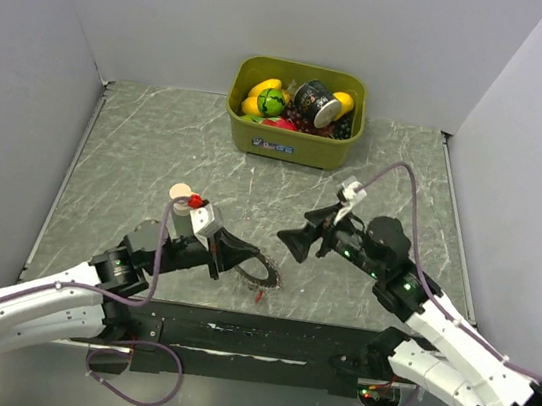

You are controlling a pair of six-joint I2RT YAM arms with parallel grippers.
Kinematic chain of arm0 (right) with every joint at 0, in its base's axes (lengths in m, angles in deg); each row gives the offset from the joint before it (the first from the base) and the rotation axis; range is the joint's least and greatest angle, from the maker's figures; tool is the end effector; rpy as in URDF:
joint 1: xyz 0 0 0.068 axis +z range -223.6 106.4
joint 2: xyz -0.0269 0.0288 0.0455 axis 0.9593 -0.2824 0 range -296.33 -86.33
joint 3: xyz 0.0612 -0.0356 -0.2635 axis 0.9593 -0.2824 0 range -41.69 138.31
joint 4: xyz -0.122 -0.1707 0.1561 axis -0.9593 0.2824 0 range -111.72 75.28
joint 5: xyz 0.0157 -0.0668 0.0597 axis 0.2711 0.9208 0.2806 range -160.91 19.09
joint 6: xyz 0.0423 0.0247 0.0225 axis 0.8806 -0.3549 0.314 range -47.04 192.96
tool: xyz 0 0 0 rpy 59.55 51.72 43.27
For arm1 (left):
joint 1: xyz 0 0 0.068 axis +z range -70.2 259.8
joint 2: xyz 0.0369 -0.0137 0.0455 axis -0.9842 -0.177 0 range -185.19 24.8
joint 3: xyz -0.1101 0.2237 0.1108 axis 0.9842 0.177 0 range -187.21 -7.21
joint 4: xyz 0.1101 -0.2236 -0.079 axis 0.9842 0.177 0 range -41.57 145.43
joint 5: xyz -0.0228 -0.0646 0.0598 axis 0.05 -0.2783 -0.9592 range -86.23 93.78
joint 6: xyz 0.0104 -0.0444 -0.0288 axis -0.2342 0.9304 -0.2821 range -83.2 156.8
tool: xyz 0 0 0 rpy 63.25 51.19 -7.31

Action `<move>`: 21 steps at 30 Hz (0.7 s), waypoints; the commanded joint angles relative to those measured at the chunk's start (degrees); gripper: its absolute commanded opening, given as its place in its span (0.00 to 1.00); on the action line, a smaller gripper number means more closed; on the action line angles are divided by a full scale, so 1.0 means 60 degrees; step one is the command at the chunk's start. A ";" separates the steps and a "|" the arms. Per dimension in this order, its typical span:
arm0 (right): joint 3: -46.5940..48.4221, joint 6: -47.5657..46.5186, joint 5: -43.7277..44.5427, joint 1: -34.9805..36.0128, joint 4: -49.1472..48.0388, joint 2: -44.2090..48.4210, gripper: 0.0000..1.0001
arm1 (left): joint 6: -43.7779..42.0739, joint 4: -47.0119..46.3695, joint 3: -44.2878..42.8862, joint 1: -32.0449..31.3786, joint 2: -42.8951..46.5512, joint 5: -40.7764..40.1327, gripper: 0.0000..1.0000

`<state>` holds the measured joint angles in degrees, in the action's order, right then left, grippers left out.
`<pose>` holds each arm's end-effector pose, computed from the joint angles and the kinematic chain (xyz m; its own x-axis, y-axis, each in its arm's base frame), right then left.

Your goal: Put the keys on the keyring

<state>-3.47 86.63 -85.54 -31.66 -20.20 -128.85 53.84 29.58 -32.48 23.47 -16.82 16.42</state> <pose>0.1295 0.1284 0.3224 -0.2703 0.0644 -0.9606 -0.7921 0.5523 0.2599 0.0952 -0.1569 0.2823 -0.2504 -0.1399 -0.9580 0.8994 0.3325 -0.2836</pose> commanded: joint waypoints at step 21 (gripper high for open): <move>0.1204 -0.0433 0.2642 0.1724 -0.0076 -0.5450 0.81 | 0.0178 0.6085 -0.3199 -0.0044 0.3626 -0.3029 0.01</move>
<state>1.03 85.91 -72.99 -25.50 -16.10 -157.66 52.41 61.19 -47.41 23.45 1.65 3.83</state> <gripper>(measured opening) 0.855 0.021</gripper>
